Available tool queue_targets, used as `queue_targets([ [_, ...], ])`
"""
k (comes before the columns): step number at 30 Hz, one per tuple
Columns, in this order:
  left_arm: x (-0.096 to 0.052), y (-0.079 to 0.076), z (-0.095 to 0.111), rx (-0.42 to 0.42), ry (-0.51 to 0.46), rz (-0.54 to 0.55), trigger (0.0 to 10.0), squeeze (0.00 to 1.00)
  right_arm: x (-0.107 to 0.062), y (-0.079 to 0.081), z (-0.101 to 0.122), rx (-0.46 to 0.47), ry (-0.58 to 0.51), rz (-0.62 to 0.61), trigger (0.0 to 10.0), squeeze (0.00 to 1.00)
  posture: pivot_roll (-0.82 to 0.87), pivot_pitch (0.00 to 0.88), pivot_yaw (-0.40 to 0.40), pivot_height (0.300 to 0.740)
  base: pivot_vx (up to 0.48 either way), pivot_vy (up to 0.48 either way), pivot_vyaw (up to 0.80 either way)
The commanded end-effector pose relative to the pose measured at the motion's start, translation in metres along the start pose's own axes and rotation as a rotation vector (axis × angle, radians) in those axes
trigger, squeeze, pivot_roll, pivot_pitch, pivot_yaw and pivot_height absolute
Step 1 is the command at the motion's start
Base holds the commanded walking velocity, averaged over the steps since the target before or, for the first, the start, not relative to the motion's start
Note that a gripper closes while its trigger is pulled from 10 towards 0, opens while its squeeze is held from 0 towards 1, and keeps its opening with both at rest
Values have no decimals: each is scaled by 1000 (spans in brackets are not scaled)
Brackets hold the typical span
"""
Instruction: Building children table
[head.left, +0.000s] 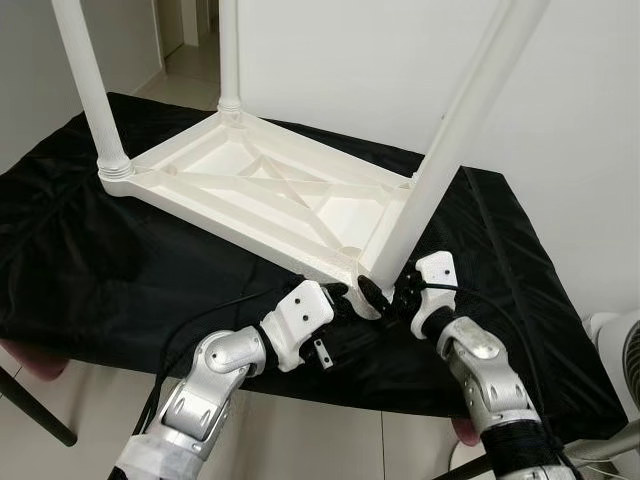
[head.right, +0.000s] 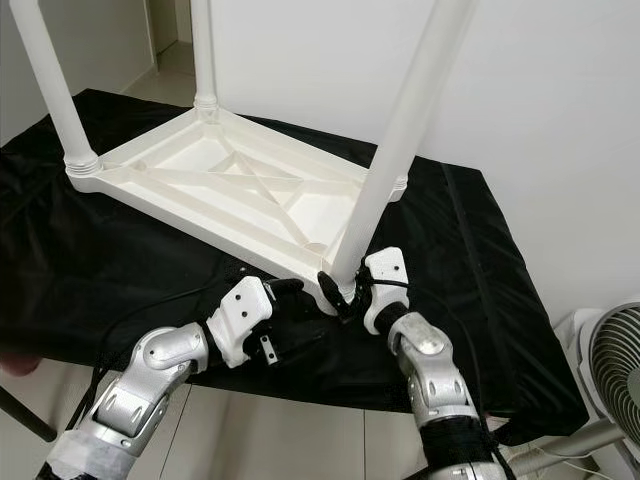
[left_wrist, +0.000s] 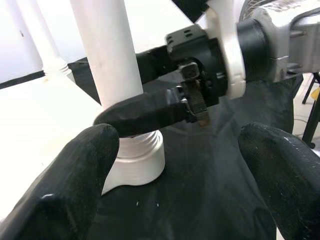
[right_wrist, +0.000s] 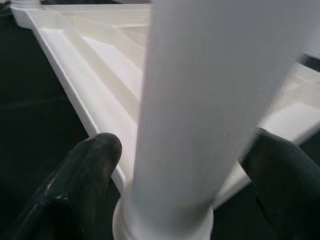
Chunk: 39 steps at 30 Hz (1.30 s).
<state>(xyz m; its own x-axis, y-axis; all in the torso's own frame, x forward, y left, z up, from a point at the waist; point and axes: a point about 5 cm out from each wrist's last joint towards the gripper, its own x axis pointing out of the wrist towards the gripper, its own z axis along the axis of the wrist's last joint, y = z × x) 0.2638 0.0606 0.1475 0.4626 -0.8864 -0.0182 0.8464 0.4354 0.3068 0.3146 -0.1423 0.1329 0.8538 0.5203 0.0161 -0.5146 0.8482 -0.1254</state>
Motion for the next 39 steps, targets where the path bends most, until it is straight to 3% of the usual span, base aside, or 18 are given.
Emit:
queue_targets([
  [1,3,-1,-1,-1,1,5,10000,0,-1,-1,-4,-13,17,9,10000,0,-17,0,-121,740,0,0,0],
  [3,3,0,0,0,-3,6,10000,0,7,0,-6,-31,31,83,9098,0,-5,0,-123,740,0,0,0],
  [6,3,1,1,3,-4,9,10000,0,12,0,-6,-47,35,119,9059,0,-2,0,-124,740,0,0,0],
  [8,3,2,2,5,-5,12,10000,0,17,-1,-9,-42,42,140,7020,0,0,0,-124,740,0,0,0],
  [11,3,2,2,5,-5,12,10000,0,18,-1,-9,-40,43,142,7020,0,0,0,-124,740,0,0,0],
  [12,3,2,2,5,-5,11,10000,0,19,-1,-10,-46,41,144,353,0,0,0,-124,740,0,0,0],
  [14,3,1,2,5,-6,6,10000,0,19,-1,-10,-31,33,153,0,0,2,0,-123,740,0,0,0],
  [26,4,-4,1,-1,-2,-22,10000,0,10,-3,-22,11,31,153,0,0,-9,0,-129,740,0,0,0],
  [27,4,-4,0,-2,-1,-23,10000,0,10,-4,-22,21,28,139,1686,0,-12,0,-130,740,0,0,0],
  [28,4,-4,0,-2,-1,-23,10000,0,10,-4,-22,21,28,139,1686,0,-12,0,-130,740,0,0,0],
  [29,4,-4,0,-3,0,-23,10000,0,9,-3,-22,41,22,120,10000,0,-11,0,-132,740,0,0,0],
  [33,4,-5,0,-3,1,-23,10000,0,9,-1,-21,75,14,51,10000,0,-10,0,-137,740,0,0,0],
  [34,4,-5,-1,-4,2,-21,10000,0,11,0,-20,87,21,-46,10000,0,-10,0,-140,740,0,0,0],
  [39,3,-6,-1,-6,3,-20,10000,0,13,3,-20,111,32,-155,10000,0,-8,0,-142,740,0,0,0],
])
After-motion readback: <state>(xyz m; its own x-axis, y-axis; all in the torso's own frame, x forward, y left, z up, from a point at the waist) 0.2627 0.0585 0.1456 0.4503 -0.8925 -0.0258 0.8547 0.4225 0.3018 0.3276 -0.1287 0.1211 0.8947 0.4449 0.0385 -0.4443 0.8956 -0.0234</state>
